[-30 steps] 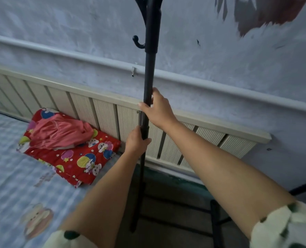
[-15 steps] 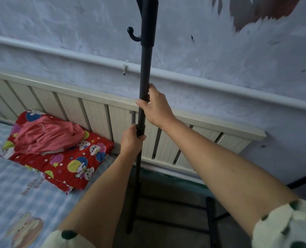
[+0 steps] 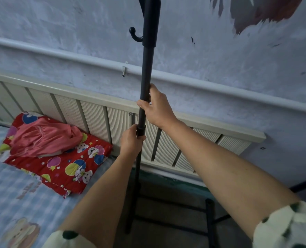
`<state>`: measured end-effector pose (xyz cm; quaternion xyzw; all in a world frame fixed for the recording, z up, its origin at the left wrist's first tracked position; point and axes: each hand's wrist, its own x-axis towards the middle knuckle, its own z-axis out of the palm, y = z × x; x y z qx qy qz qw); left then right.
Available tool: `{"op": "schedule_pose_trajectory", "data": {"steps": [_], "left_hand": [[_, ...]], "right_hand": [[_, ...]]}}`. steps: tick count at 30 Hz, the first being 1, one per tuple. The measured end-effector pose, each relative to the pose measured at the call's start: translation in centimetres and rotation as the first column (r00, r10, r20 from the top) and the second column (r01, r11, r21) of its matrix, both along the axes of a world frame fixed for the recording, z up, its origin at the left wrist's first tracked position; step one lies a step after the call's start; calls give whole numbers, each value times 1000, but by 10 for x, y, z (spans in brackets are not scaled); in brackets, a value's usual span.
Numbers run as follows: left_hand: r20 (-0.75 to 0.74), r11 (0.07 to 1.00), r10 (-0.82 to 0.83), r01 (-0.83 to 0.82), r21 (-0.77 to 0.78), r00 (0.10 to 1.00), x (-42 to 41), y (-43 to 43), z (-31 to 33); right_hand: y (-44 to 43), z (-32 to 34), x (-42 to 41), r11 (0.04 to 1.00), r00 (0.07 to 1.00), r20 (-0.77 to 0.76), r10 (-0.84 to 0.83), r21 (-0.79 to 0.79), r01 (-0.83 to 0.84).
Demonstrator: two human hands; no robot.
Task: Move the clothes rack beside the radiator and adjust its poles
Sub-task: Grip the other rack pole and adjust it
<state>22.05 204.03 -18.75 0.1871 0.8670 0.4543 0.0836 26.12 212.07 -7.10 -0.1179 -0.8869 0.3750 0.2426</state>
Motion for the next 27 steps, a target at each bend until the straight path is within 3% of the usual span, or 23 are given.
{"op": "schedule_pose_trajectory", "data": {"steps": [27], "left_hand": [[-10, 995, -98, 97, -22, 995, -13, -2, 1]], "right_hand": [[7, -11, -7, 998, 998, -50, -31, 54, 34]]}}
